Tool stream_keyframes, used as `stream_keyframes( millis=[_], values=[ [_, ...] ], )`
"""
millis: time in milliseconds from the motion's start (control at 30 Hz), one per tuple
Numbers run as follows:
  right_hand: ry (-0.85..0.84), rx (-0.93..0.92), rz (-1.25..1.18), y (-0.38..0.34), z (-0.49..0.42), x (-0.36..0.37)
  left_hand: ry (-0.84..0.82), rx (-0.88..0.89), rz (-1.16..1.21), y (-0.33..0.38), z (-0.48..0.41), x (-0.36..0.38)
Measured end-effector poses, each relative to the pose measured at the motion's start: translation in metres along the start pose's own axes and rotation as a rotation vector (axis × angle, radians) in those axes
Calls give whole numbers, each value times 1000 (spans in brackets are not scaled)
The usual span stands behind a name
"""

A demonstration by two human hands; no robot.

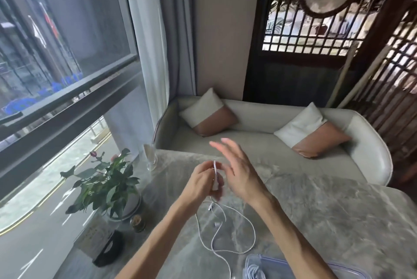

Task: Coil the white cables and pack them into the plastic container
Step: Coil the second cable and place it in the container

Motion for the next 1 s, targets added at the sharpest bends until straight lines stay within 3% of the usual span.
stream_keyframes(
  millis=[100, 267, 367, 533, 600, 700, 800, 867, 933, 1000],
  values=[
    [-143, 87, -220, 3, 3, 7, 34, 77, -88, 22, 5, -5],
    [39, -5, -246, -21, -14, -30, 63, 137, -137, 57, 15, -15],
    [124, -37, -314, -46, -38, -63, 50, 302, -302, 110, 28, -20],
    [216, -182, -444, -107, -72, -113, -271, 399, -49, 201, 47, -21],
    [210, -187, -622, -125, -82, -117, -409, 469, 46, 235, 54, -18],
    [109, -101, -761, -132, -84, -86, -453, 646, 19, 271, 47, -21],
    [-27, 8, -634, -121, -50, -42, -297, 668, 71, 278, 14, -39],
    [-83, -42, -310, -121, -22, -34, -123, 692, -59, 270, -4, -51],
    [-16, -187, 15, -139, -9, -58, 10, 733, -223, 254, -9, -52],
    [201, -355, 236, -170, -6, -109, -24, 758, -207, 236, 0, -34]
  ],
)
Point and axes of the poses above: each hand's wrist, its own z-axis away from the middle knuckle, its own x-axis out of the palm, y = z × x, the point moved 10 cm from there along -z, towards the middle knuckle, and after that the axes turned 10 degrees about -z, right-handed, at the moved point
